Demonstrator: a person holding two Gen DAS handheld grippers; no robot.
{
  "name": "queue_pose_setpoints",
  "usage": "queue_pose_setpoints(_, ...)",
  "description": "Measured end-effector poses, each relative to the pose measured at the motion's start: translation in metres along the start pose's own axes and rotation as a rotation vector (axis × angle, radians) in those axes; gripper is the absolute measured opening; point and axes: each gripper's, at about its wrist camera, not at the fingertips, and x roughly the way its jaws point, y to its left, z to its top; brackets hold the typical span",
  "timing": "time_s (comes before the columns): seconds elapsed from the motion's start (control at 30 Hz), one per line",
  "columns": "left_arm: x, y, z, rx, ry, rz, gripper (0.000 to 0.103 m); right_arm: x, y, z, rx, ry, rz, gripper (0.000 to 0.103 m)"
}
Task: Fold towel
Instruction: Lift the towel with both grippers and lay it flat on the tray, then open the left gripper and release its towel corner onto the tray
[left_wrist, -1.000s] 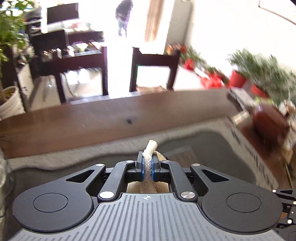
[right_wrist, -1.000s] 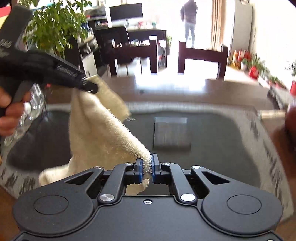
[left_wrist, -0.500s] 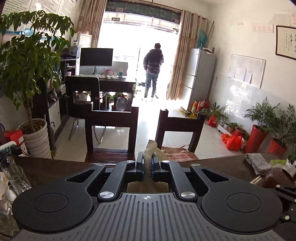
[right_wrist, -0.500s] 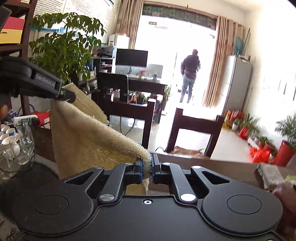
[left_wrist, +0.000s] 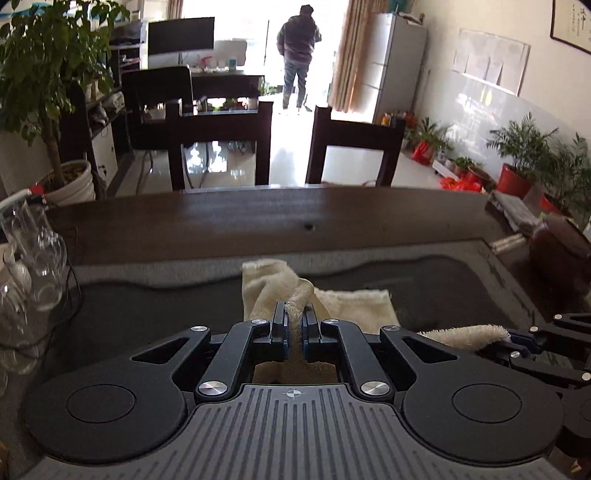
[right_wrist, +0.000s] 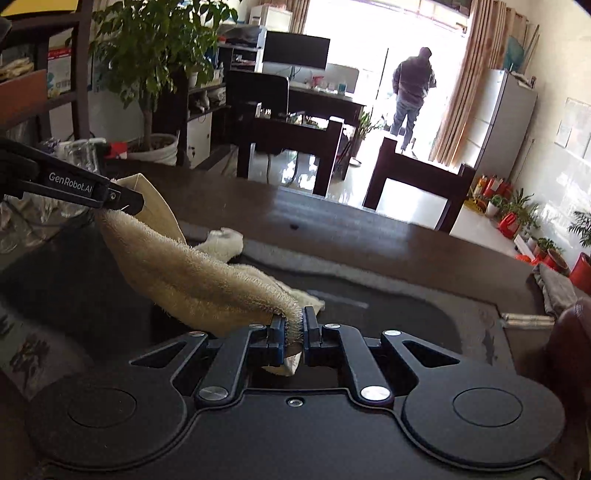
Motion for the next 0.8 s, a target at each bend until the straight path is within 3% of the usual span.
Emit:
queue_pose_setpoints(0.2, 0.002, 0.005, -0.057, 0.036, 0.114, -0.024, 0.007, 0.000, 0.028, -0.043, -0.053, 0.117, 0.045, 0.009)
queue_pose_setpoints(0.37, 0.002, 0.013, -0.076, 0.027, 0.176, -0.047, 0.009, 0.001, 0.039, -0.068, -0.062, 0.183, 0.070, 0.009)
queue_pose_setpoints(0.5, 0.002, 0.018, -0.081, 0.025, 0.208, -0.064, 0.011, 0.009, 0.040, -0.079, -0.046, 0.216, 0.073, 0.010)
queue_pose_setpoints(0.6, -0.001, 0.018, -0.084, 0.036, 0.219, -0.067, 0.019, 0.013, 0.039, -0.083, -0.030, 0.232, 0.071, 0.010)
queue_pose_setpoints(0.67, -0.007, 0.019, -0.082, 0.053, 0.214, -0.057, 0.032, 0.016, 0.038, -0.087, -0.024, 0.240, 0.070, 0.010)
queue_pose_setpoints(0.8, -0.015, 0.020, -0.073, 0.057, 0.190, -0.058, 0.034, 0.016, 0.036, -0.092, -0.013, 0.240, 0.069, 0.010)
